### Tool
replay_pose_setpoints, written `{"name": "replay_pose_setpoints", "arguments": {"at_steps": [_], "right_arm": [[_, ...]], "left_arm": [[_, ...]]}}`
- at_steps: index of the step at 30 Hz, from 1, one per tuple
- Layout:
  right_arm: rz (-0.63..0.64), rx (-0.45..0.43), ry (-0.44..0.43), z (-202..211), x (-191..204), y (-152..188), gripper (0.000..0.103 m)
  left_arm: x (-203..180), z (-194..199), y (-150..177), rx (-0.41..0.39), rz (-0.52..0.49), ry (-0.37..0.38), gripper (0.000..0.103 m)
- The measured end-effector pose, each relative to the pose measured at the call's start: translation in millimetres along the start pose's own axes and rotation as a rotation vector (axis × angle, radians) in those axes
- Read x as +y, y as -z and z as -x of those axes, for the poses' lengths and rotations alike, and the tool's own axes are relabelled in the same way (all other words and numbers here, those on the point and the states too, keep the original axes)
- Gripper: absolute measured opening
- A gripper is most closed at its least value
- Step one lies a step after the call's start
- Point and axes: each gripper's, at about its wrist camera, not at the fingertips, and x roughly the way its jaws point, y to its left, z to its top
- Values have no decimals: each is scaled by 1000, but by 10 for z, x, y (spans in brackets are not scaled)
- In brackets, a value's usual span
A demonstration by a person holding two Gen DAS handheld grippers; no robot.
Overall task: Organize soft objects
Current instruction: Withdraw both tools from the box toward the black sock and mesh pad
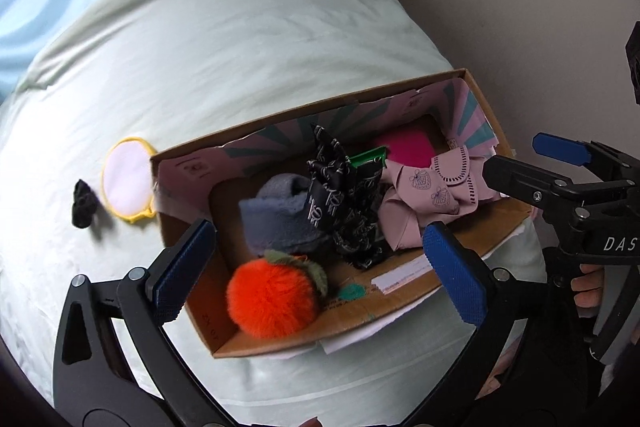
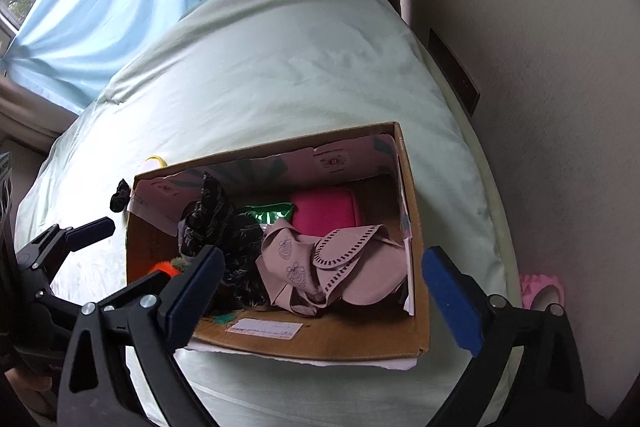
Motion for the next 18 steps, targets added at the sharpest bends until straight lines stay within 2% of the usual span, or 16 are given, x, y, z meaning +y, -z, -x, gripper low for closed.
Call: {"name": "replay_pose_setpoints", "arguments": {"at_steps": [7,18], "right_arm": [[20,-55,-18,246,152,25,99],[91,-164,8,981,823,191,99]], "left_arm": [[125,313,94,-51,35,26,103],[594,1297,443,-209,124,38,103]]}}
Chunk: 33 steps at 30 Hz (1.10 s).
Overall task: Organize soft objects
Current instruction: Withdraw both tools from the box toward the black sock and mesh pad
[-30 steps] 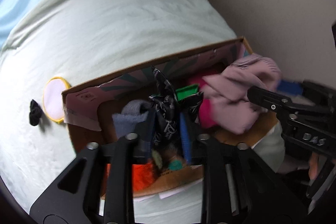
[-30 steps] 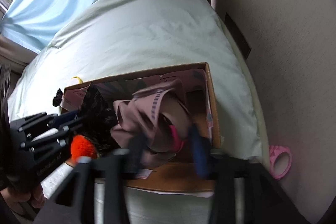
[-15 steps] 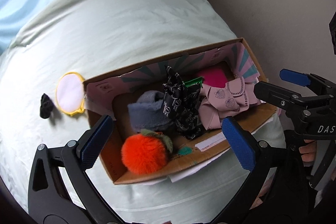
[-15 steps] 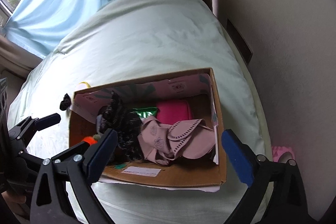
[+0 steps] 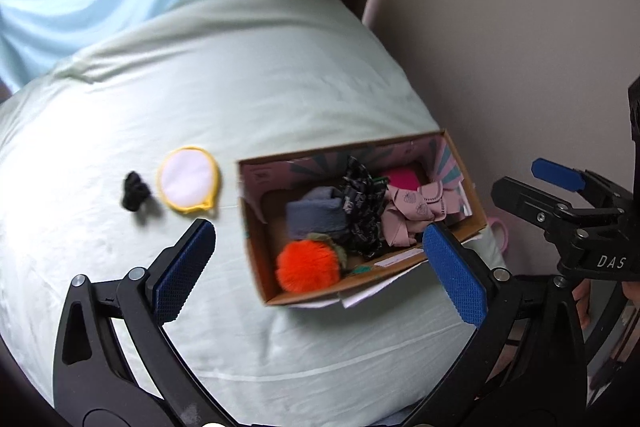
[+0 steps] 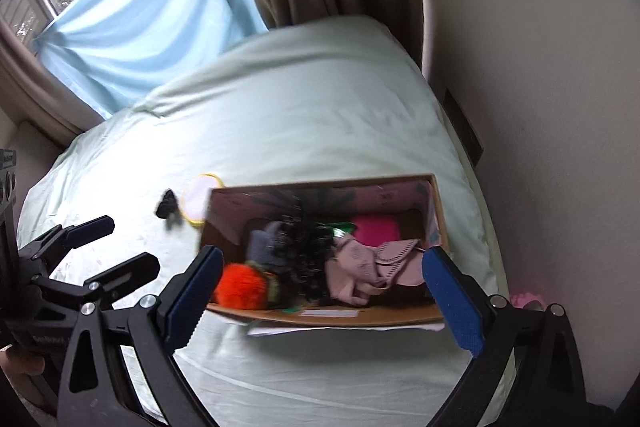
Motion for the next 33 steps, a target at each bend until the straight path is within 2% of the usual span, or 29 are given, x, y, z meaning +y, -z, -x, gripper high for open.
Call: {"name": "replay_pose_setpoints", "arguments": {"at_steps": [10,18,21,26,28,31,33], "right_arm": [[79,-120,-2,745,1075,45,99],[122,-174,-20,891,1969,128,99],[124,-191,-13,841,2257,159,99],[100,-180,0,594,2640,175,99],[85,-172,10,458,2748,174,99],[53,-165,29,193,2877,158,99],[25,-158,36,-29,2913,131,99]], "left_arm": [[808,1278,335,-191,19,-82,103],[1643,1810,604,-250,59,-151,103],[1922,1873,660,-265,55,-160,103],[2368,1745,664,-240,28,-178,103],[2546,1610,639,-219,9,-178,103],[2787,1363,584,-193,-19,-115,103],[2887,1174,552,-195,-46,-129,103]]}}
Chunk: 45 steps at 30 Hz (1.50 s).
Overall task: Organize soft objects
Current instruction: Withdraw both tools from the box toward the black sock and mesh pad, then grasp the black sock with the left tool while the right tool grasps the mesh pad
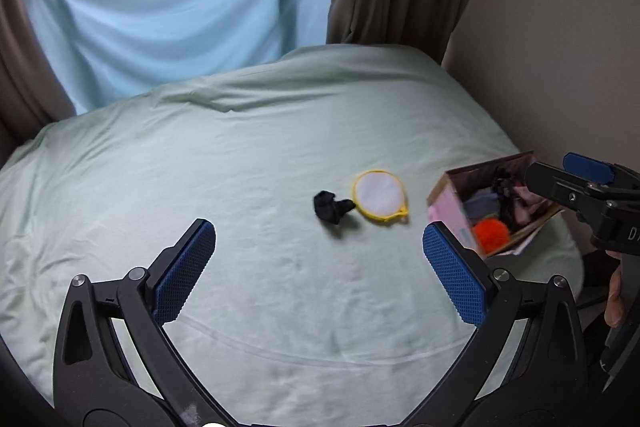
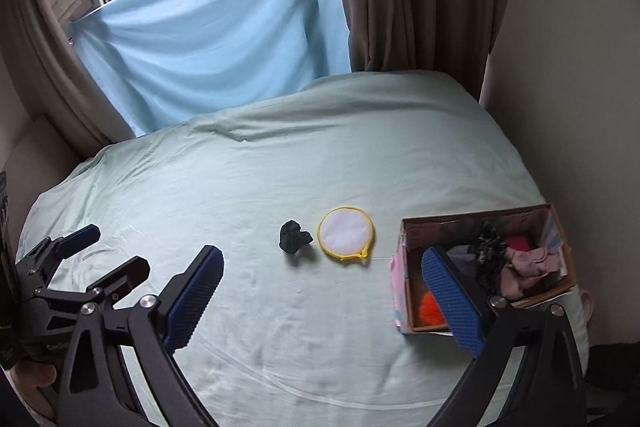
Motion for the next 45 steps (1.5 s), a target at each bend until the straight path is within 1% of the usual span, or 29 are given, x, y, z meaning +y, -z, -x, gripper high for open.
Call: {"name": "replay_pose_setpoints", "arguments": {"at_steps": [2,6,15,18,21,26,29,30,31,32,33,35,37,38,42,45], "right_arm": [[-33,10,12,-256,4,12,99],[-70,31,43,-808,5,38,99],[-65,31,111,-2149,38,109,99],[-75,32,145,-2528,-23,109,99],[-85,47,168,-2862,-113,113,99],[-85,80,180,-3226,-213,162,99],[-87,101,187,-3369,-264,233,99],[-87,108,187,-3403,-279,244,98],[-86,116,190,-3434,-290,271,98],[-81,122,192,-3463,-295,301,98],[-70,121,195,-3478,-290,325,98],[-43,118,207,-3498,-266,357,98],[-22,119,212,-3527,-253,384,98],[-22,113,208,-3527,-264,397,98],[-19,96,191,-3545,-346,449,98],[-3,82,183,-3650,-294,421,98]], "left_arm": [[63,-252,6,10,-28,11,103],[142,-853,53,17,-64,61,103],[107,-2249,193,53,-115,153,103],[78,-2589,213,51,-135,184,103],[13,-2897,243,58,-170,196,102],[-64,-3234,315,72,-202,223,92],[-89,-3360,363,83,-202,244,85],[-95,-3396,384,88,-205,253,80],[-104,-3424,408,94,-209,260,78],[-115,-3460,428,102,-213,266,73],[-132,-3494,457,116,-218,278,65],[-161,-3552,510,133,-224,295,57],[-216,-3530,553,111,-248,283,55],[-239,-3534,565,112,-257,282,51],[-334,-3548,598,102,-313,271,41],[-365,-3515,611,95,-333,274,35]]}}
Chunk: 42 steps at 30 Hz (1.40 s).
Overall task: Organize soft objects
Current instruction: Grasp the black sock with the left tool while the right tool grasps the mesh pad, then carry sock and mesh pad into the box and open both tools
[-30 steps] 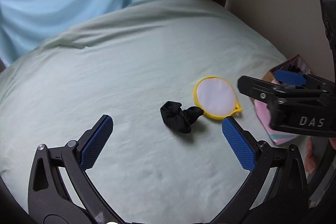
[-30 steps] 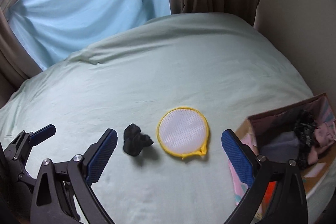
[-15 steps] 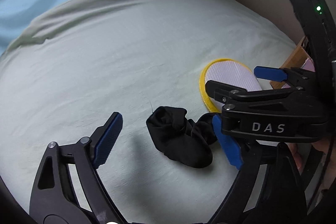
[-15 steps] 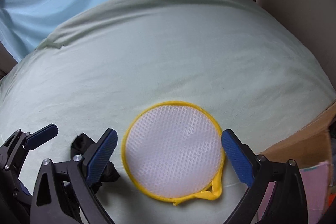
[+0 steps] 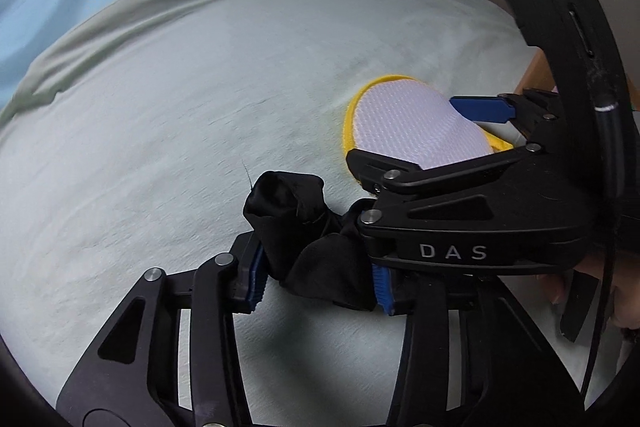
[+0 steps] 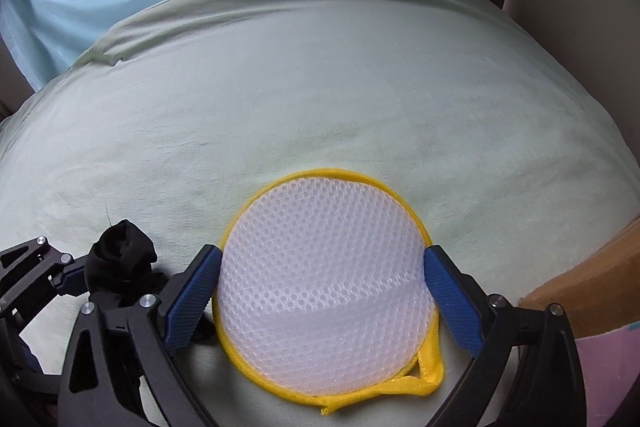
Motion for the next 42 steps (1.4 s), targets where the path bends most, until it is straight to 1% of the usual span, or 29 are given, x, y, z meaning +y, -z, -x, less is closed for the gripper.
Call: {"name": "replay_pose_setpoints", "arguments": {"at_steps": [1,3,4,6,7,9,11,12,16,19,25,28,31,35,38,42], "right_arm": [[1,-2,-1,0,7,-2,96],[6,-8,-9,42,-7,16,84],[11,-11,-14,59,0,25,81],[21,-16,-26,83,19,35,66],[27,-16,-30,99,29,44,63],[26,-13,-48,141,28,45,49],[11,-14,-64,209,2,29,41],[1,-19,-72,262,-10,21,40],[-3,-49,-89,582,-9,-28,40],[5,-70,-103,887,21,-72,40],[11,-126,-134,1720,63,-151,40],[6,-140,-149,2124,47,-190,40],[14,-146,-156,2533,27,-213,40],[17,-146,-151,3044,-99,-190,40],[3,-151,-147,3304,-251,-162,40],[-30,-148,-135,3574,-616,-118,40]], "left_arm": [[3,11,-2,0,3,4,34],[14,48,-5,2,11,6,29],[15,64,-9,3,15,5,27],[7,114,6,8,25,3,24],[-3,142,17,11,28,0,24],[-21,213,35,15,29,-10,24],[-12,288,39,19,46,-15,24],[-1,342,28,20,59,-20,24],[23,633,-19,10,104,-43,24],[2,959,-105,-12,128,-67,24],[-139,1710,-347,-51,161,-117,24],[-235,2121,-456,-61,181,-147,24],[-323,2496,-554,-67,217,-158,24],[-517,2888,-700,-86,239,-163,24],[-735,3104,-849,-105,238,-163,24],[-1049,3196,-1072,-112,242,-156,24]]}}
